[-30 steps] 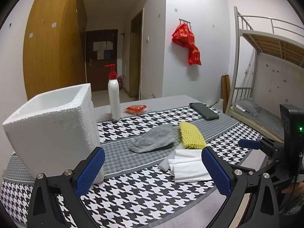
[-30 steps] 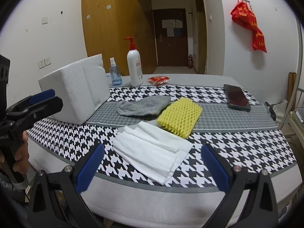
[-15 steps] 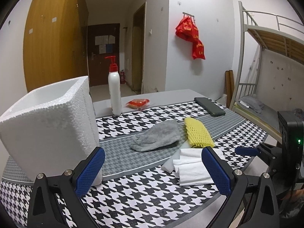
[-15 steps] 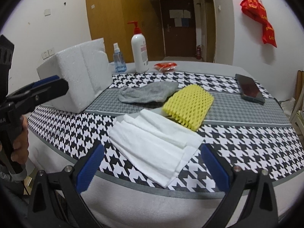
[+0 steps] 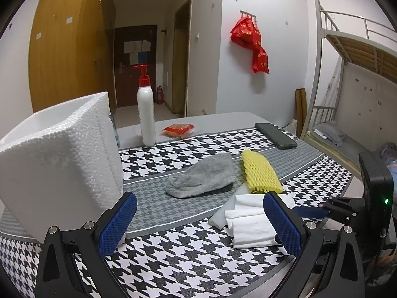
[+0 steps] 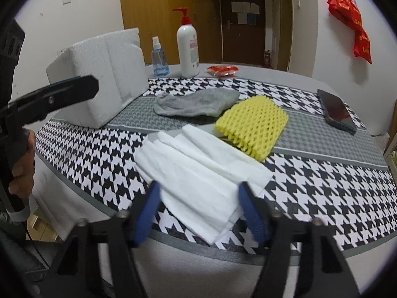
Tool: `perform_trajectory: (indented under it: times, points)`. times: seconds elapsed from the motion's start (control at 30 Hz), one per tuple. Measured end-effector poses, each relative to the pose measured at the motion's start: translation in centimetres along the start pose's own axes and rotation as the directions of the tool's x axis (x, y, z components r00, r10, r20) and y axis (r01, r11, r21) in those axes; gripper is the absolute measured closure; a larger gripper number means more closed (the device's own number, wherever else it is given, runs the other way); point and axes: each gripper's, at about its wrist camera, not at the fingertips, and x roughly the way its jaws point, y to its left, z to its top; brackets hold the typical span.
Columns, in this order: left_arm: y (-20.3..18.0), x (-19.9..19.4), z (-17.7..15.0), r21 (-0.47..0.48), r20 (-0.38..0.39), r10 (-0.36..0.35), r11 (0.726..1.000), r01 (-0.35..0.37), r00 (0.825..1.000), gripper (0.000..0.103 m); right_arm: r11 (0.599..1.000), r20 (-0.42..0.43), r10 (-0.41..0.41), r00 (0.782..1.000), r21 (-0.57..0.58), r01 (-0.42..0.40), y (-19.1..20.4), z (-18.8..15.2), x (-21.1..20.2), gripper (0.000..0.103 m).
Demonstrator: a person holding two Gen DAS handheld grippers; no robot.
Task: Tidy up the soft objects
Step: 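Move the right tool to the white napkins while the left tool approaches the white foam stick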
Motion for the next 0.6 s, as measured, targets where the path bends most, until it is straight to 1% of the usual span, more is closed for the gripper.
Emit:
perform_trajectory:
  times: [0.07,0.13,0.2,0.23,0.27,0.37,0.6]
  points:
    - [-0.1,0.1,-0.1,0.003,-0.004,-0.002,1.0,0.002,1.0,0.001,1.0,-0.014,-0.007,1.0,-0.012,0.007,0.1,-0.1,0.3,0.055]
    - [-0.1,0.2,-0.1,0.003,-0.008,-0.003,1.0,0.003,1.0,0.001,0.999,-0.016,-0.022,1.0,-0.033,0.021,0.3,-0.4,0.3,0.061]
    - [-0.3,0.3,-0.1,0.002,-0.013,-0.006,1.0,0.006,1.0,0.001,0.999,-0.014,-0.02,1.0,-0.03,0.019,0.2,-0.3,0.2,0.071]
    - [-0.4,0.4,0.0,0.002,-0.016,-0.007,1.0,0.007,1.0,0.001,1.0,-0.012,-0.015,1.0,-0.019,0.015,-0.1,-0.3,0.1,0.08]
    - [-0.4,0.4,-0.1,0.003,-0.018,-0.007,1.0,0.007,1.0,0.001,1.0,-0.012,-0.015,1.0,-0.015,0.015,-0.2,-0.3,0.1,0.085]
    - [-0.5,0.4,0.0,0.001,-0.02,-0.007,1.0,0.007,1.0,0.001,1.0,-0.002,-0.009,1.0,0.01,0.009,-0.7,-0.3,-0.2,0.091]
    - [-1.1,0.7,-0.1,0.014,-0.03,-0.019,1.0,0.019,0.999,0.001,0.999,0.053,-0.005,0.999,0.047,0.003,-1.6,0.1,-2.2,0.091]
